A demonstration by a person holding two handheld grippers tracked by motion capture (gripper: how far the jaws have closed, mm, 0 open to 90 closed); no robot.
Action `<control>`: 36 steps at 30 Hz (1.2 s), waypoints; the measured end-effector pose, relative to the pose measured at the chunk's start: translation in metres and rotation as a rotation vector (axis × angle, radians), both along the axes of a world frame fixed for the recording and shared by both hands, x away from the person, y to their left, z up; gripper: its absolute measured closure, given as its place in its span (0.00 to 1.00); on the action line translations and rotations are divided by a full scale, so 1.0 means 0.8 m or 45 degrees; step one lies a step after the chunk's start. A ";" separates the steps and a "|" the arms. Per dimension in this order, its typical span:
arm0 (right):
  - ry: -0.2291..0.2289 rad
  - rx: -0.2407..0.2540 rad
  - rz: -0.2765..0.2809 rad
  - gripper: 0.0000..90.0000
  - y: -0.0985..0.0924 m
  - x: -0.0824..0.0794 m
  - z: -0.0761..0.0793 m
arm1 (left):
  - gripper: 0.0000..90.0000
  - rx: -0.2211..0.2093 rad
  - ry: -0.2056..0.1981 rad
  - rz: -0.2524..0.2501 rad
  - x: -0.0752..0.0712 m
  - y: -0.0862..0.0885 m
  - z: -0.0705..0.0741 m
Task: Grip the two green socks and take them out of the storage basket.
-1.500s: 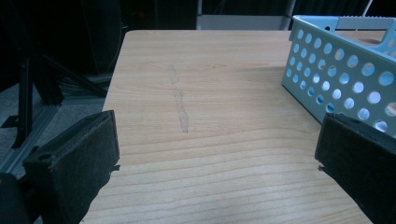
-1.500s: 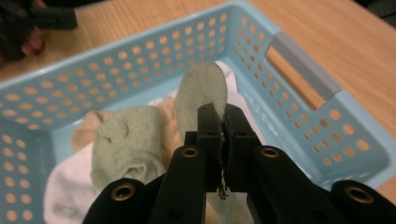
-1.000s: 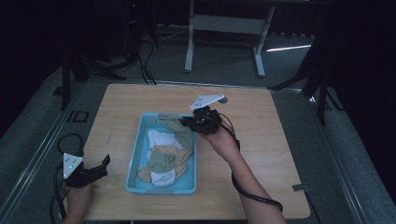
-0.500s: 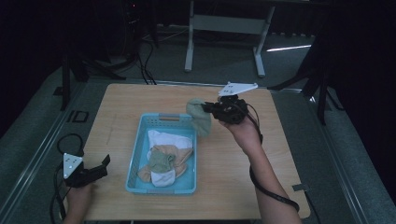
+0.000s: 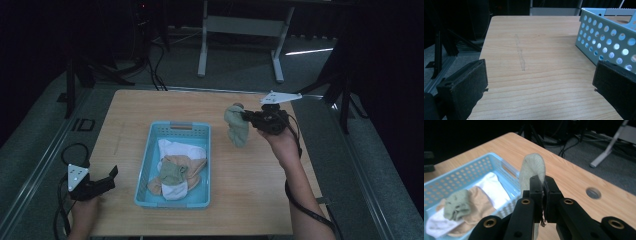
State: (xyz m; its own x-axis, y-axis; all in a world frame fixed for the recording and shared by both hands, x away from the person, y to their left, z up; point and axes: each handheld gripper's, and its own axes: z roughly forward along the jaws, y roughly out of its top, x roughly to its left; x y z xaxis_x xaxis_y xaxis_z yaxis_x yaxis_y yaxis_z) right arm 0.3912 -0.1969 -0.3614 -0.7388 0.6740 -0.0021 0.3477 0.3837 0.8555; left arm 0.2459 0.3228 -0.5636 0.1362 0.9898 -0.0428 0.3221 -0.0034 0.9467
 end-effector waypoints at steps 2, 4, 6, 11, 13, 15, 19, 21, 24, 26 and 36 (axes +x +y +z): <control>0.015 -0.007 -0.023 0.97 -0.010 0.003 -0.008 | 0.00 0.000 0.000 0.000 0.000 0.000 0.000; 0.028 -0.009 -0.049 0.97 -0.019 0.005 -0.018 | 0.00 0.000 0.000 0.000 0.000 0.000 0.000; 0.051 -0.010 -0.060 0.97 -0.026 0.008 -0.030 | 0.00 0.000 0.001 0.000 0.000 0.000 0.000; 0.108 -0.028 -0.096 0.97 -0.040 0.012 -0.067 | 0.00 0.000 0.001 0.002 0.000 0.000 0.000; 0.125 -0.032 -0.107 0.97 -0.043 0.013 -0.081 | 0.00 0.001 0.001 0.002 0.000 0.000 0.000; 0.148 -0.046 -0.118 0.97 -0.046 0.014 -0.100 | 0.00 0.001 0.001 0.002 0.000 0.000 0.000; 0.207 -0.021 -0.138 0.97 -0.055 0.015 -0.131 | 0.00 0.000 0.001 0.001 0.000 0.000 0.000; 0.226 -0.008 -0.154 0.96 -0.060 0.016 -0.144 | 0.00 0.001 0.000 0.002 0.000 0.000 0.000; 0.256 -0.012 -0.179 0.96 -0.065 0.018 -0.160 | 0.00 0.000 0.000 0.001 0.000 0.000 0.000; 0.273 -0.018 -0.190 0.96 -0.067 0.019 -0.170 | 0.00 0.000 0.000 0.001 0.000 0.000 0.000; 0.365 -0.038 -0.222 0.86 -0.080 0.023 -0.203 | 0.00 0.000 0.001 0.000 0.000 0.000 0.000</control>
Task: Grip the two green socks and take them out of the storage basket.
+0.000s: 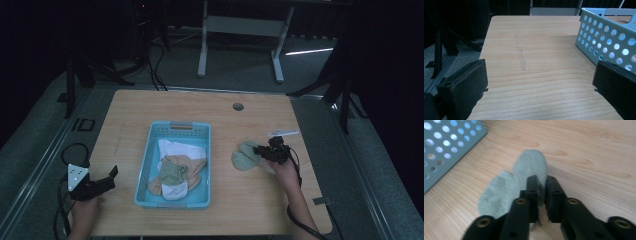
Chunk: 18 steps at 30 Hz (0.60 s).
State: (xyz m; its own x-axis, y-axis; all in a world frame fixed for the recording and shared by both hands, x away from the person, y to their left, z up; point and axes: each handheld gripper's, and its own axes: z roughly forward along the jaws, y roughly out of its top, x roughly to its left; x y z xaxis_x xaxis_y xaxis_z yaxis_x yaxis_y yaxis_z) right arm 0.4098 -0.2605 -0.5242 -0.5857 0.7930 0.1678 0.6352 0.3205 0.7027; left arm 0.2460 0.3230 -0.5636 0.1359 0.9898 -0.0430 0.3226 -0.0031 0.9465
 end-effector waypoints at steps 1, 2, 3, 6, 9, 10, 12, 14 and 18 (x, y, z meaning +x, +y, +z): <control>-0.002 -0.009 -0.002 0.82 0.000 0.000 -0.001 | 0.00 0.000 0.000 0.000 0.000 0.000 0.000; -0.003 -0.019 -0.006 0.79 -0.001 0.000 -0.001 | 0.00 -0.001 0.000 0.000 0.000 0.000 0.000; -0.001 -0.024 -0.007 0.77 -0.002 0.000 0.000 | 0.00 -0.001 0.000 -0.001 0.000 0.000 0.000; 0.004 -0.006 -0.024 0.69 -0.007 0.001 0.003 | 0.00 0.001 0.000 0.000 0.000 0.000 0.000; -0.001 0.009 -0.043 0.65 -0.013 0.001 0.008 | 0.00 0.001 -0.001 -0.001 0.000 0.000 0.000; -0.004 0.016 -0.043 0.63 -0.015 0.000 0.010 | 0.00 0.002 -0.001 -0.001 0.000 0.000 0.000; -0.009 0.024 -0.047 0.62 -0.018 -0.001 0.015 | 0.00 0.001 -0.001 -0.001 0.000 0.000 0.000; -0.013 0.033 -0.038 0.59 -0.019 -0.003 0.020 | 0.00 0.002 0.000 0.000 0.000 0.000 0.000; -0.057 0.012 -0.027 0.54 -0.014 -0.010 0.032 | 0.00 0.002 0.000 0.000 0.000 0.000 0.000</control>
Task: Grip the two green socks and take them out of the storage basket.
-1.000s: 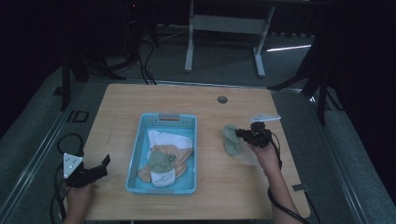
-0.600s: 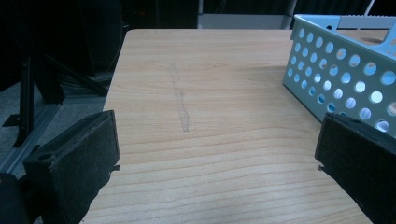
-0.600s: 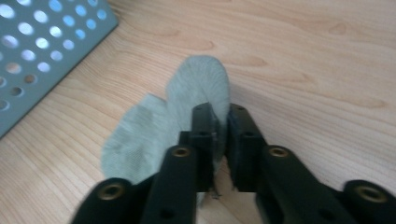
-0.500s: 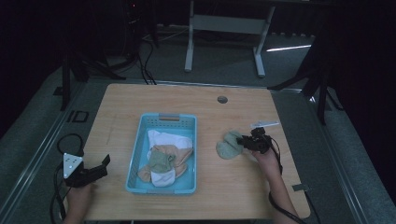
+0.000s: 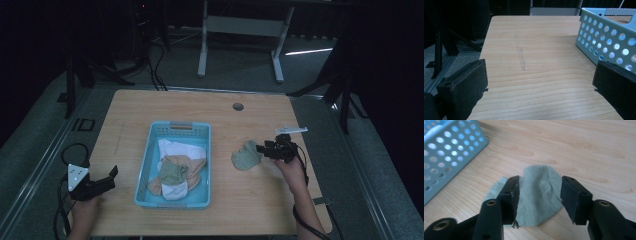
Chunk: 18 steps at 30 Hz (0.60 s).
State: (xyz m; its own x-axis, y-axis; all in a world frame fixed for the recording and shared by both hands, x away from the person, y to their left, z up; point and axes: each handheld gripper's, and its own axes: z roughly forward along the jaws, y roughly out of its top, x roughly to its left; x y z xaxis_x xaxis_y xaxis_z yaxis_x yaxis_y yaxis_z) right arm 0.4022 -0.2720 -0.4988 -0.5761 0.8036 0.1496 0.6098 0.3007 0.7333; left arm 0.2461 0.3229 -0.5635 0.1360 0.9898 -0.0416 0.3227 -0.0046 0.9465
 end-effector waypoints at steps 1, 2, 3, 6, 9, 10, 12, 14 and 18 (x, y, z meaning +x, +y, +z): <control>-0.009 0.002 0.008 0.53 0.002 -0.001 0.003 | 0.00 0.000 0.000 0.001 0.000 0.000 0.000; -0.017 0.002 0.019 0.53 0.004 -0.003 0.006 | 0.00 -0.001 0.000 0.001 0.000 0.000 0.000; -0.023 0.003 0.031 0.53 0.006 -0.004 0.010 | 0.00 -0.001 -0.001 0.001 0.000 0.000 0.000; -0.039 0.020 0.067 0.52 0.015 -0.007 0.020 | 0.00 0.000 0.000 0.000 0.000 0.000 0.000; -0.062 0.035 0.094 0.52 0.024 -0.010 0.029 | 0.00 -0.002 0.000 0.000 0.000 0.000 0.000; -0.062 0.039 0.105 0.52 0.027 -0.010 0.032 | 0.00 -0.003 0.000 0.001 0.000 0.000 0.000; -0.076 0.030 0.123 0.52 0.034 -0.011 0.036 | 0.00 -0.002 0.000 0.000 0.000 0.000 0.000; -0.064 0.044 0.152 0.52 0.041 -0.010 0.039 | 0.00 -0.002 0.000 0.000 0.000 0.000 0.000; -0.054 0.060 0.212 0.52 0.056 -0.009 0.042 | 0.00 -0.003 0.000 0.000 0.000 0.000 0.000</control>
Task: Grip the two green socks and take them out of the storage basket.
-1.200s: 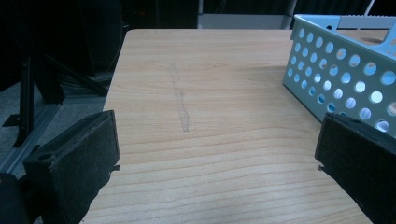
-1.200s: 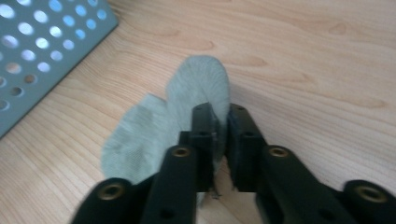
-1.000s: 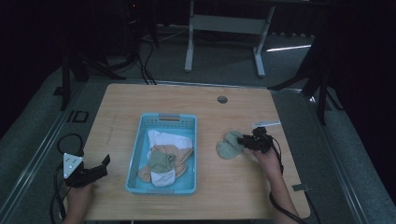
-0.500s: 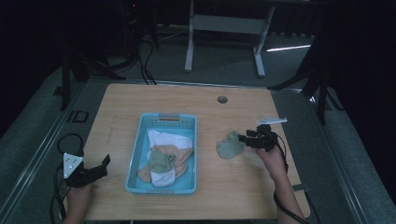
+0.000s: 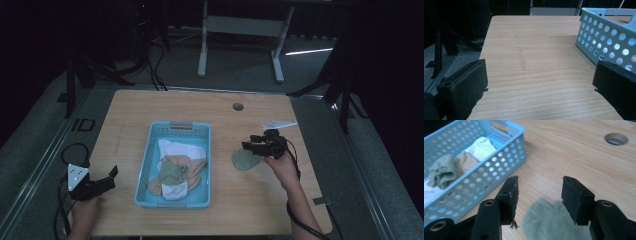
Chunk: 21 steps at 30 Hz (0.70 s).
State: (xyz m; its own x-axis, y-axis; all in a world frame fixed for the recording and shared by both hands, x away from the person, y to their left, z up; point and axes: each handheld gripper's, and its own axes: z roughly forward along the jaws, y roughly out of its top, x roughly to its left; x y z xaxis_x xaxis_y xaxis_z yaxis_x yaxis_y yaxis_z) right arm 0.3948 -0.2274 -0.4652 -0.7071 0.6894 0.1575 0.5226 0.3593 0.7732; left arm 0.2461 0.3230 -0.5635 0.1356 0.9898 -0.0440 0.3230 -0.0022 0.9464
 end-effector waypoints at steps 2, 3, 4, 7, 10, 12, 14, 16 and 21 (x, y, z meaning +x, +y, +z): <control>-0.005 0.006 0.019 0.52 0.007 0.000 0.001 | 0.00 0.001 0.000 0.000 0.000 0.000 0.000; -0.007 -0.001 0.025 0.52 0.012 -0.001 0.001 | 0.00 0.000 0.000 0.000 0.000 0.000 0.000; -0.016 -0.004 0.034 0.52 0.016 -0.001 0.002 | 0.00 0.000 0.000 0.000 0.000 0.000 0.000; -0.022 -0.006 0.060 0.52 0.028 -0.004 0.003 | 0.00 -0.002 -0.001 -0.001 0.000 0.000 0.000; -0.032 -0.010 0.087 0.52 0.040 -0.005 0.006 | 0.00 -0.001 -0.001 -0.001 0.000 0.000 0.000; -0.033 -0.005 0.106 0.52 0.048 -0.006 0.008 | 0.00 0.000 0.000 -0.002 0.000 0.000 0.000; -0.030 0.004 0.131 0.52 0.056 -0.007 0.011 | 0.00 -0.002 -0.001 -0.003 0.000 0.000 0.000; -0.023 0.012 0.163 0.52 0.065 -0.008 0.013 | 0.00 -0.003 -0.001 -0.003 0.000 0.000 0.000; -0.021 0.010 0.231 0.52 0.090 -0.011 0.017 | 0.00 -0.002 0.000 -0.003 0.000 0.000 0.000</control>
State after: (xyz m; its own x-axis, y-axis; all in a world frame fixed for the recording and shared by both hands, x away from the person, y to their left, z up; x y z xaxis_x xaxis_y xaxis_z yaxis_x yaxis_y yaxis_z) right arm 0.3861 -0.1551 -0.4518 -0.8222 0.5490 0.1501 0.4371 0.4403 0.7843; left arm 0.2462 0.3232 -0.5635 0.1379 0.9894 -0.0453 0.3232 -0.0017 0.9463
